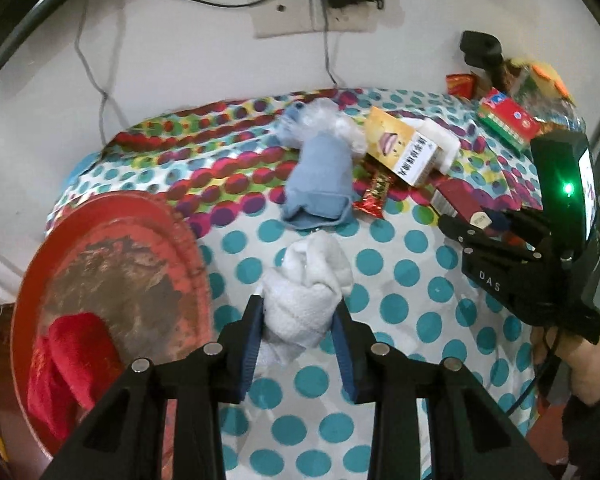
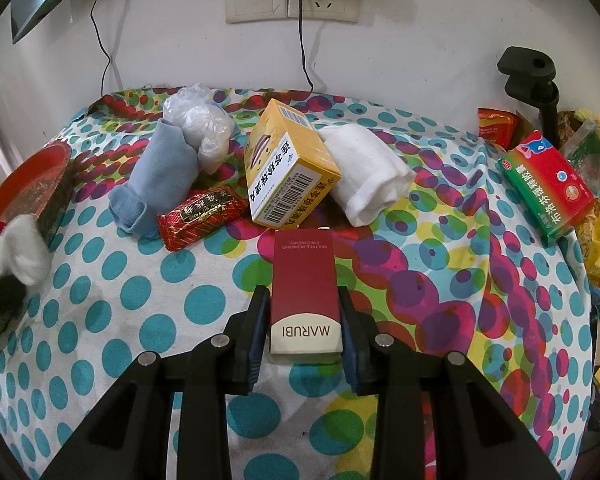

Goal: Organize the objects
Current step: 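Grasp the white sock with the left tool, then carry the white sock in the left tool to the red tray and release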

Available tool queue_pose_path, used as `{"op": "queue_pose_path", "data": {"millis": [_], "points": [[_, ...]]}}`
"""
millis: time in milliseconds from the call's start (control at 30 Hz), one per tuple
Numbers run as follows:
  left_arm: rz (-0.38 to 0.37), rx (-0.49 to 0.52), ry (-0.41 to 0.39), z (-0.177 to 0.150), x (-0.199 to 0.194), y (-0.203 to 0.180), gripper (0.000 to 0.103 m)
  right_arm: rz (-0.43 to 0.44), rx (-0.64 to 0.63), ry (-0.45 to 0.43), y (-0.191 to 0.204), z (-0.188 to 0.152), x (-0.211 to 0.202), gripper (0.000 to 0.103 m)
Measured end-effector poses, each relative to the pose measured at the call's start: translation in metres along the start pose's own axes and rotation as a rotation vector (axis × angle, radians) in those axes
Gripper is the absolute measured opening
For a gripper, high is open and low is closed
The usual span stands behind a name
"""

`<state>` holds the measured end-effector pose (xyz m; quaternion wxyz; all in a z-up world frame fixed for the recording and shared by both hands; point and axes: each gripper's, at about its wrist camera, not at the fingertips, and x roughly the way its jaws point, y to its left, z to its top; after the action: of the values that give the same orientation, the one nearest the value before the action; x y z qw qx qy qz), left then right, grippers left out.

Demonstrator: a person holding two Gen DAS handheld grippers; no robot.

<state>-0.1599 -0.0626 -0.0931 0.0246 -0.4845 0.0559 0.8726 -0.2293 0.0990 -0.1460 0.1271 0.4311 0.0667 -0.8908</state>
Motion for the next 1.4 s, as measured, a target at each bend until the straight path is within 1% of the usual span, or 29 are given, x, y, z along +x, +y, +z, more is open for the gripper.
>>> {"op": "queue_pose_path", "data": {"millis": [133,200,333,433,600,767,867,1033,1133,1233,1400], "points": [[0.049,-0.023,-0.024,-0.002,-0.014,0.010,0.034,-0.001,0.000,0.000,0.000,0.000,0.000,0.031],[0.065,-0.022,-0.025,-0.003,-0.019,0.014,0.034,-0.001,0.000,0.000,0.001,0.000,0.000,0.031],[0.074,-0.024,-0.019,-0.007,-0.026,0.023,0.034,-0.001,0.000,0.001,0.001,0.000,0.000,0.031],[0.066,-0.044,-0.019,-0.008,-0.032,0.033,0.034,-0.002,0.000,0.001,0.001,0.000,0.000,0.031],[0.107,-0.061,-0.026,-0.008,-0.041,0.055,0.034,-0.003,0.000,0.001,0.001,0.001,0.000,0.031],[0.112,-0.106,-0.017,-0.010,-0.048,0.088,0.034,-0.008,-0.004,0.002,0.000,0.001,-0.001,0.031],[0.169,-0.108,-0.009,-0.014,-0.050,0.109,0.034,-0.008,-0.003,0.002,0.001,0.001,-0.001,0.031],[0.209,-0.164,0.008,-0.019,-0.049,0.149,0.034,-0.010,-0.004,0.002,0.001,0.001,-0.001,0.031],[0.217,-0.201,0.033,-0.023,-0.042,0.174,0.034,-0.009,-0.003,0.001,0.001,0.001,0.000,0.031],[0.247,-0.224,0.054,-0.025,-0.033,0.193,0.034,-0.011,-0.004,0.001,0.001,0.001,0.000,0.032],[0.264,-0.296,0.072,-0.032,-0.020,0.227,0.034,-0.012,-0.004,0.001,0.000,0.001,0.000,0.032]]}}
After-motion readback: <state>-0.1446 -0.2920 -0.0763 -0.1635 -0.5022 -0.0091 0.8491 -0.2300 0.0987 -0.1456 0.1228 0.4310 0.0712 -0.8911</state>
